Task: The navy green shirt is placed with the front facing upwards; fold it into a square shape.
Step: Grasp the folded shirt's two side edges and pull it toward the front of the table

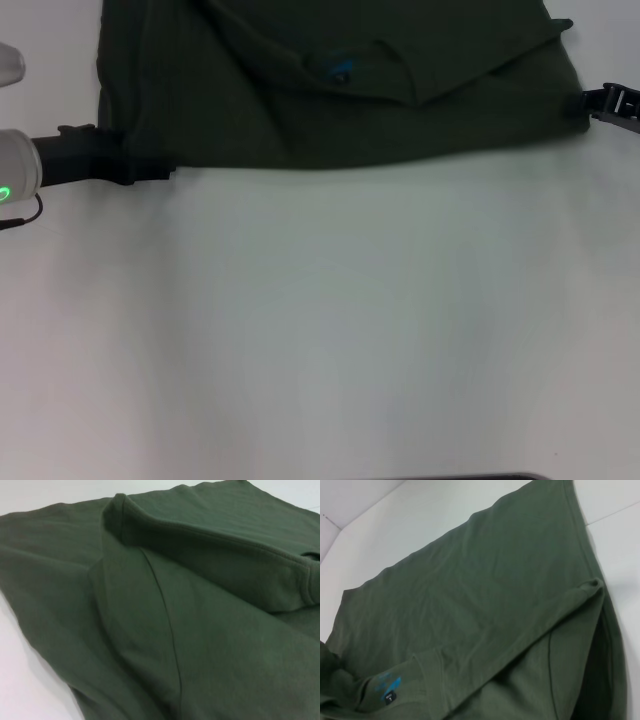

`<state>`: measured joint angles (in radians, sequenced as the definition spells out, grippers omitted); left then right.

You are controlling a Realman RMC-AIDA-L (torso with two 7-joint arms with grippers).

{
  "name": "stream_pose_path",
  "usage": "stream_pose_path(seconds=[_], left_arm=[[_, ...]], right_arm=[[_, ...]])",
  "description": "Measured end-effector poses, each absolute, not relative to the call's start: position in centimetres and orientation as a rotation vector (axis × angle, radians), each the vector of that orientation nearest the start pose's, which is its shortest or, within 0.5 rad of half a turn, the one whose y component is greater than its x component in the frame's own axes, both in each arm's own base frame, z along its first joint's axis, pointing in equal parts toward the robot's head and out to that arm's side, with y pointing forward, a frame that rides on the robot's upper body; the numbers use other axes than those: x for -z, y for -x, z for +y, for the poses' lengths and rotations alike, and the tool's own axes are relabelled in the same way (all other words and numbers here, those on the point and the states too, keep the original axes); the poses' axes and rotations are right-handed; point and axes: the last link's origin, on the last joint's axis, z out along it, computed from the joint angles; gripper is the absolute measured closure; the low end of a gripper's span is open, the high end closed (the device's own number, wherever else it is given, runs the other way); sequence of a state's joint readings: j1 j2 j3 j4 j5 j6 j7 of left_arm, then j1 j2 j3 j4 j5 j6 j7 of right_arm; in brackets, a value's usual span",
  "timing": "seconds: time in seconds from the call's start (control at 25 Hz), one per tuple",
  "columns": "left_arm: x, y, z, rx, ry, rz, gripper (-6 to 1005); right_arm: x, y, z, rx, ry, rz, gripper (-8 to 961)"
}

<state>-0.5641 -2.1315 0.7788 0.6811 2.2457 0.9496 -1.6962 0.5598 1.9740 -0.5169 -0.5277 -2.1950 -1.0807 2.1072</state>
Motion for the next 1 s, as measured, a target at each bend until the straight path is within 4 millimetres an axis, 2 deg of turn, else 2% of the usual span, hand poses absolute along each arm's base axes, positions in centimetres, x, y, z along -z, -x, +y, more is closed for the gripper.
stream_pose_path(seconds=[1.0], left_arm=[[1.82, 29.89, 37.97, 0.165, 2.408, -0.901, 127]], right_arm=[[-4.77, -35.33, 37.29, -0.543, 1.897, 1.608, 910]])
